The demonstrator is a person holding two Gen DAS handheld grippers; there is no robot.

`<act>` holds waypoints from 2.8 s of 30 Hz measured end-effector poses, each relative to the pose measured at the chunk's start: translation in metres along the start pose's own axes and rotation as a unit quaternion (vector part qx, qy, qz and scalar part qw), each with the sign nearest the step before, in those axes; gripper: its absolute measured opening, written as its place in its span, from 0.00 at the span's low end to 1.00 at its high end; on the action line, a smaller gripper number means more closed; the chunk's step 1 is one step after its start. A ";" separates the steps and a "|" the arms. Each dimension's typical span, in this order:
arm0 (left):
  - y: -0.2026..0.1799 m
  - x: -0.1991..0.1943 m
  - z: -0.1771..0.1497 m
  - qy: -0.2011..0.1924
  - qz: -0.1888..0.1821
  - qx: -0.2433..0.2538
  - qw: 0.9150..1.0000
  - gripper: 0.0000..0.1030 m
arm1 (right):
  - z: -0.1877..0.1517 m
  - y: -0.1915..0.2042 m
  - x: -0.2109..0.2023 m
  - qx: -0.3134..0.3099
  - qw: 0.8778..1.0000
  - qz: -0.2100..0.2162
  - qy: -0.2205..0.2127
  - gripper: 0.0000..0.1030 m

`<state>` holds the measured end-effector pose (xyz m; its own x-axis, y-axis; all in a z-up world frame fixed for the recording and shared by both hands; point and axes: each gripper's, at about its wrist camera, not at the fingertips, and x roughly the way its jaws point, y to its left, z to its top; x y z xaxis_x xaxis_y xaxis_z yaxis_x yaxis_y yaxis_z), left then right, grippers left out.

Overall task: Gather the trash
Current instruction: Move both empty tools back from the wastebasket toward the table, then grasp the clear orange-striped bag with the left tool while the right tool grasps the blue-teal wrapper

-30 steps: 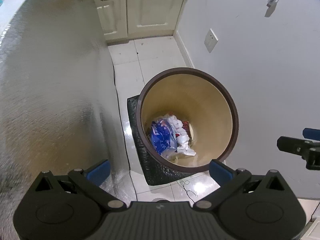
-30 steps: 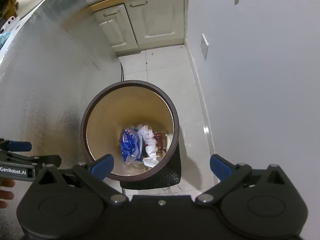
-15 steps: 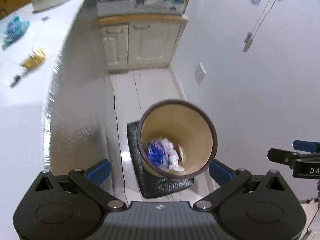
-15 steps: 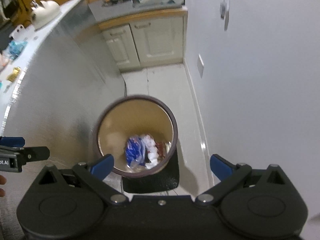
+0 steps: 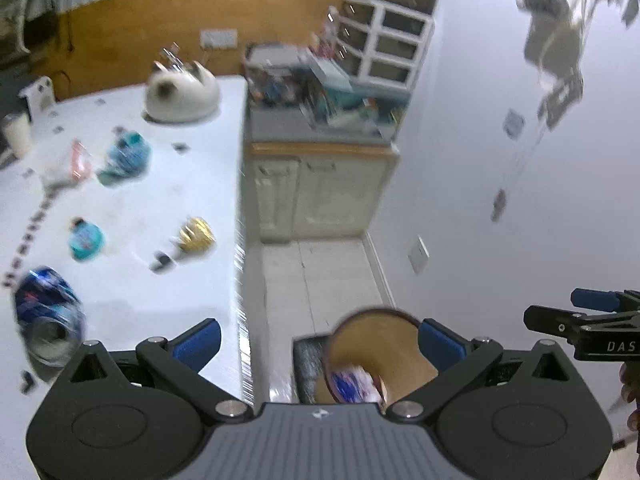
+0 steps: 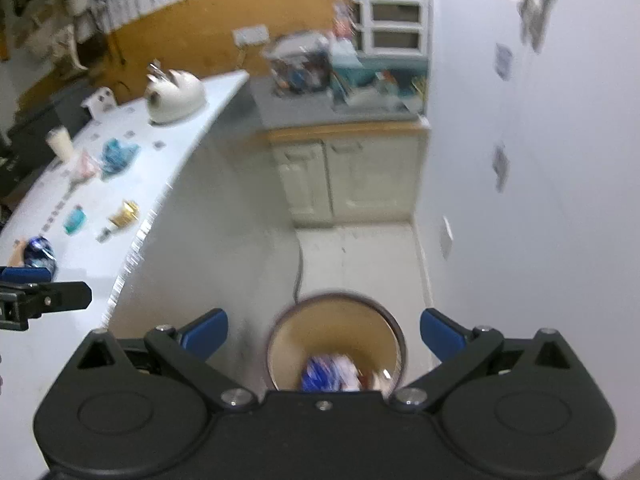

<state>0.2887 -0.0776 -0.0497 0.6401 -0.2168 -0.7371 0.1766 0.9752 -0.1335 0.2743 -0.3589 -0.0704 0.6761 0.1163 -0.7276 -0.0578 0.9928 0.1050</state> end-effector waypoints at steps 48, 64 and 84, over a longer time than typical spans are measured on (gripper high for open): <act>0.312 0.191 0.209 -0.068 0.216 -0.100 0.969 0.91 | 0.172 0.281 0.166 -0.101 0.984 0.116 -0.090 1.00; 0.343 0.208 0.182 -0.051 0.264 -0.005 0.963 0.60 | 0.211 0.319 0.238 -0.119 0.981 0.118 -0.102 0.83; 0.356 0.171 0.146 -0.045 0.249 0.015 0.967 0.57 | 0.212 0.375 0.323 -0.201 0.975 0.071 -0.063 0.33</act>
<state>0.5703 0.2260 -0.1261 0.7136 0.2743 -0.6446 -0.1490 0.9585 0.2430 0.6267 0.0446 -0.1226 0.7234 0.2745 -0.6335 -0.4242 0.9007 -0.0942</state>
